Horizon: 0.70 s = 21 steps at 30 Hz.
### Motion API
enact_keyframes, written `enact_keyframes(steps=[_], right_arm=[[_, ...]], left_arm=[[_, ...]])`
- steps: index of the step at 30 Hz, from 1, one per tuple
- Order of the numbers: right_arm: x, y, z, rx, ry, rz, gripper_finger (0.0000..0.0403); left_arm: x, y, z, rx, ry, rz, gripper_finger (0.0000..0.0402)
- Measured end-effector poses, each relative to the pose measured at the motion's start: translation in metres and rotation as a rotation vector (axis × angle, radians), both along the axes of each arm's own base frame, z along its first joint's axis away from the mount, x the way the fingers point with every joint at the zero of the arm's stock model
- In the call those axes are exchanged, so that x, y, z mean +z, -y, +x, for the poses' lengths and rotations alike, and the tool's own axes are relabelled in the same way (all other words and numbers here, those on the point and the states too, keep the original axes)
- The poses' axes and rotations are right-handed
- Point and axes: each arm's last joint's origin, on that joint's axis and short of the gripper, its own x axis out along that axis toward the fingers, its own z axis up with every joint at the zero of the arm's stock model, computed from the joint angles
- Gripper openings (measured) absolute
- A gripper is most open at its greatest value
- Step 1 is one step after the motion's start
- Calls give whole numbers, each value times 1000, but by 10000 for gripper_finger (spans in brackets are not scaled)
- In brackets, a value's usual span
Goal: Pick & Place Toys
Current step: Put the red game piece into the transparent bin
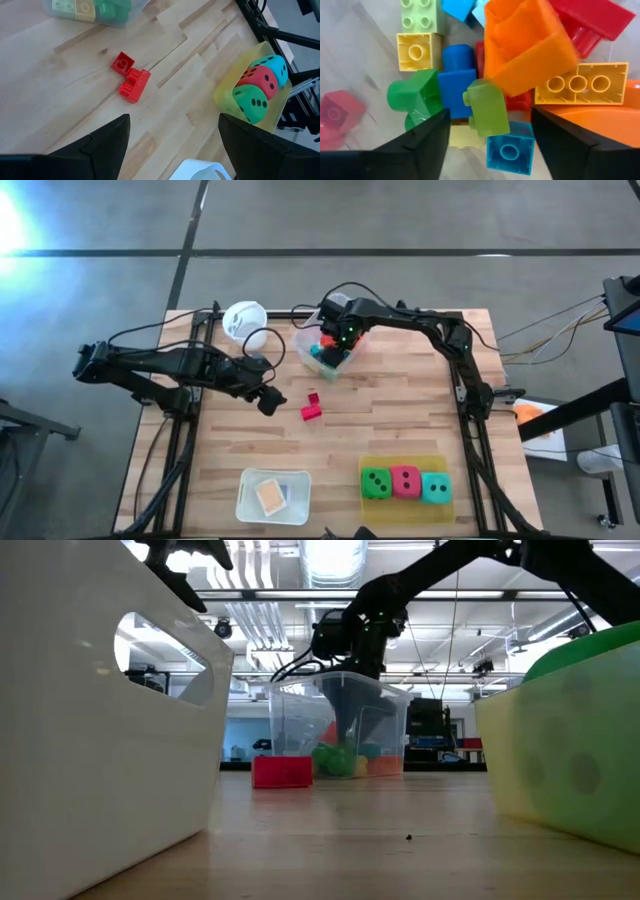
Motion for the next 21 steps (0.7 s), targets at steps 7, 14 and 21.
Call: enact_keyframes(steps=[7,14,21], right_arm=[[0,0,0,-3,-2,2,332],[0,0,0,-7,-6,-1,364],[12,-1,-3,-22,20,-12,366]], left_arm=[[0,0,0,0,0,0,305],[0,0,0,0,0,0,305],[0,0,0,0,0,0,305]])
